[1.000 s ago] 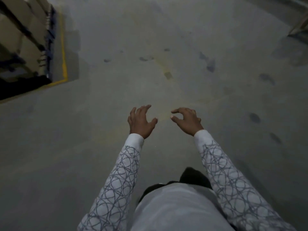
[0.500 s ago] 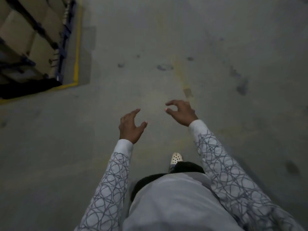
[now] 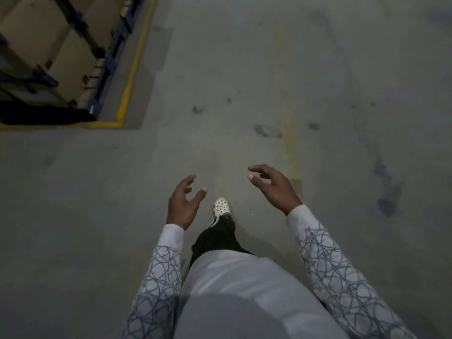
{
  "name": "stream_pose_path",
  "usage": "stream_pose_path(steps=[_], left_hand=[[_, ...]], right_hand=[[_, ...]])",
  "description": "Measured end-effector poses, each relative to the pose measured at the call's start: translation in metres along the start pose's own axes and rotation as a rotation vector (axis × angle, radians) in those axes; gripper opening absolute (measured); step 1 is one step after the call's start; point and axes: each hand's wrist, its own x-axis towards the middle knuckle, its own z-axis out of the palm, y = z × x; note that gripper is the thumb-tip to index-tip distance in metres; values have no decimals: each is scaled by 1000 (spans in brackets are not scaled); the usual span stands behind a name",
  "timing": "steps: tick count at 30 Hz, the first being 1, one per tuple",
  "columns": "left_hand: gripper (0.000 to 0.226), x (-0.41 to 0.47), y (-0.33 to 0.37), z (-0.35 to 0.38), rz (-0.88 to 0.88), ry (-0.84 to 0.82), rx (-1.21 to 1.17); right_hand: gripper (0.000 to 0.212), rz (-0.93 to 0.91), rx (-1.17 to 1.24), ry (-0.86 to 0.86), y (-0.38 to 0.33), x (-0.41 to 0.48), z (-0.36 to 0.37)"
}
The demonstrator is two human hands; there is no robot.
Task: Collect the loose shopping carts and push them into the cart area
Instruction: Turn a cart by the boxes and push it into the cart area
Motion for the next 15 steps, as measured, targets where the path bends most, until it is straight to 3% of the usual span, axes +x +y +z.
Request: stream_pose_path(steps=[4,11,15], left_hand=[[46,153,79,14,28,-60,-135],[45,359,309,14,396,-125,-268],[52,444,377,29,514,-195,-326]], right_hand=[[21,107,96,59,-9,113,-31],[21,460,255,143,-15,264,-84],[17,563,311,136,-6,376,-117]])
